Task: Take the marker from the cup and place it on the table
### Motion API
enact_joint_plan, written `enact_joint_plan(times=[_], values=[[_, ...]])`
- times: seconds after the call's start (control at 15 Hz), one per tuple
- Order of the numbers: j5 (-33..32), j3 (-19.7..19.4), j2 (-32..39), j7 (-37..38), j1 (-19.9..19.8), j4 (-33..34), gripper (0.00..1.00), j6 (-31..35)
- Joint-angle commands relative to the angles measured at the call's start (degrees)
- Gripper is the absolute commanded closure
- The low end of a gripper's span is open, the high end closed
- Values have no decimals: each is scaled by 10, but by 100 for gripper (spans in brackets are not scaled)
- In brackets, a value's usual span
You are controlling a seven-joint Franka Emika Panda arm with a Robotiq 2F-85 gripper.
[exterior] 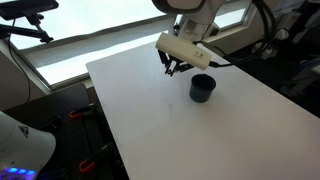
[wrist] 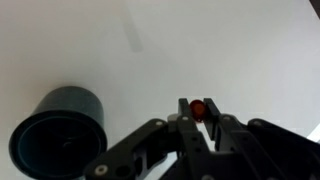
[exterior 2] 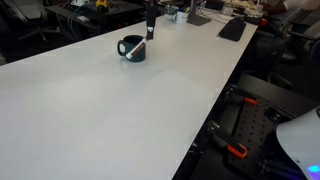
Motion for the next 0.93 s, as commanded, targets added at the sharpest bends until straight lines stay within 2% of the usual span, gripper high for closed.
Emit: enact_joint_plan(times=[0.0, 0.47, 0.67, 0.87], values=[[-3, -13, -20, 0, 10, -38, 95, 13], [-22, -29, 17, 35, 14, -28, 95, 53], [-65, -41, 44, 107, 22, -17, 95, 88], [-138, -58, 74, 207, 35, -7, 95, 118]])
